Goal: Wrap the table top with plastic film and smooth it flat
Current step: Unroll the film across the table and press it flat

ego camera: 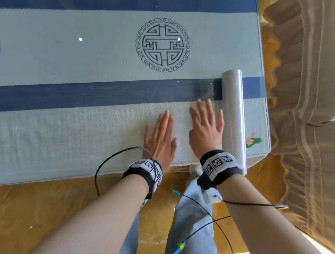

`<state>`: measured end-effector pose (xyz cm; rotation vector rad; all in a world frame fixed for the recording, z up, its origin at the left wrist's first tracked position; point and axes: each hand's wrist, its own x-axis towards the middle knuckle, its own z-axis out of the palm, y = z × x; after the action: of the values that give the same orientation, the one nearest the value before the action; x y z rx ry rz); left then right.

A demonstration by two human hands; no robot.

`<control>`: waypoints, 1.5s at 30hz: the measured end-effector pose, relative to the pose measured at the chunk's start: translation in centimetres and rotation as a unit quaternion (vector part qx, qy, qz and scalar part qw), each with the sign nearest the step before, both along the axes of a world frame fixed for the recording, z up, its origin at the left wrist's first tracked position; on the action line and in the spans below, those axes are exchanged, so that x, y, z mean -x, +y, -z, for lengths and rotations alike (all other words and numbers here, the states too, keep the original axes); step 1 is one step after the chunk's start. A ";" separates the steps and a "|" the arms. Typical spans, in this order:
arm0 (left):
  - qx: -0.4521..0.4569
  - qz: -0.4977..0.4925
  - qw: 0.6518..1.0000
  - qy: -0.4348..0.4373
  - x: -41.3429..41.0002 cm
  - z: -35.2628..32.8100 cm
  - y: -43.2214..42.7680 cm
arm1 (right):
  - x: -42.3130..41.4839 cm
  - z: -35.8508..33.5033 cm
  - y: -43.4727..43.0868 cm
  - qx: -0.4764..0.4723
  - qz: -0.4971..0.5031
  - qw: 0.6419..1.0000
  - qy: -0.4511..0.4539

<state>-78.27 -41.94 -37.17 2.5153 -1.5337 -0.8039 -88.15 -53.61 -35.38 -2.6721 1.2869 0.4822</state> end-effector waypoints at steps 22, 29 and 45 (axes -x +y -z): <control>-0.040 0.021 0.997 -0.064 -5.8 4.1 -2.4 | -1.7 0.2 -4.9 -0.152 0.218 0.964 0.021; -0.039 0.014 0.998 -0.053 -5.8 4.2 -2.4 | 0.1 0.1 -5.3 -0.155 0.213 0.965 0.014; 0.028 -0.029 0.999 -0.016 -3.5 3.4 -5.6 | -1.3 -0.4 -7.4 -0.228 0.224 0.946 -0.059</control>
<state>-74.72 -47.55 -40.53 2.5314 -1.4628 -0.7062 -86.82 -61.00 -34.98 -1.9307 1.4715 0.4737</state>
